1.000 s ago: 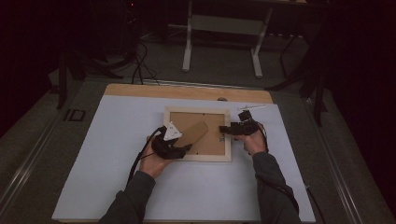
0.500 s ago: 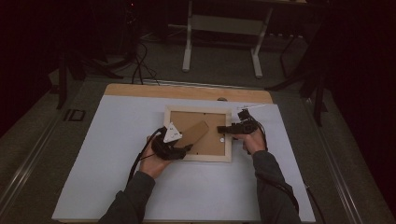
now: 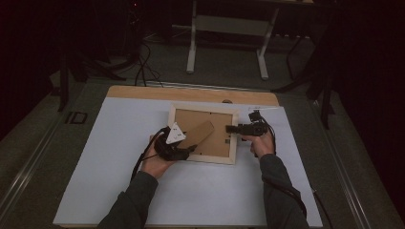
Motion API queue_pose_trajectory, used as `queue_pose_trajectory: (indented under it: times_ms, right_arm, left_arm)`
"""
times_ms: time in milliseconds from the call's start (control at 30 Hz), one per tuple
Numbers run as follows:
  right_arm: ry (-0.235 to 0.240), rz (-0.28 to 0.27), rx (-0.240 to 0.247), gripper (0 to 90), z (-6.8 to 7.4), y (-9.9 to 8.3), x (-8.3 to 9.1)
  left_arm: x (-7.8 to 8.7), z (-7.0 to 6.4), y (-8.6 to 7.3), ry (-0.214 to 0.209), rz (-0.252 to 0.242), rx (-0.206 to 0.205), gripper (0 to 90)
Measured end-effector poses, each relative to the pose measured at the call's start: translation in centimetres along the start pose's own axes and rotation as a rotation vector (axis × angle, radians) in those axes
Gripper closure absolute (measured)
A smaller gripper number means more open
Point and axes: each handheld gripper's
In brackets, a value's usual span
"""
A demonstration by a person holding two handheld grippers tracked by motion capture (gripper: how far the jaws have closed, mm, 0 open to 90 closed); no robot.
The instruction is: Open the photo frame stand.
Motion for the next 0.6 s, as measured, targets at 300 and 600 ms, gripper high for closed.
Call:
queue_pose_trajectory:
  times_ms: [300,600]
  right_arm:
    - [0.027,-0.034,-0.024,52.7,-0.4,-0.5,0.3]
    - [-0.005,-0.049,-0.024,58.4,-0.4,-0.8,0.4]
  left_arm:
    - [0.2,0.6,-0.2,-0.046,-0.034,0.054,42.3]
    - [0.2,1.5,-0.4,-0.103,-0.065,0.158,46.0]
Point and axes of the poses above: each handheld gripper's, and its own axes: x roughly backward along the jaws, y roughly out of its top, z roughly to its left, and after that the axes turned 13 degrees about -y, right-handed
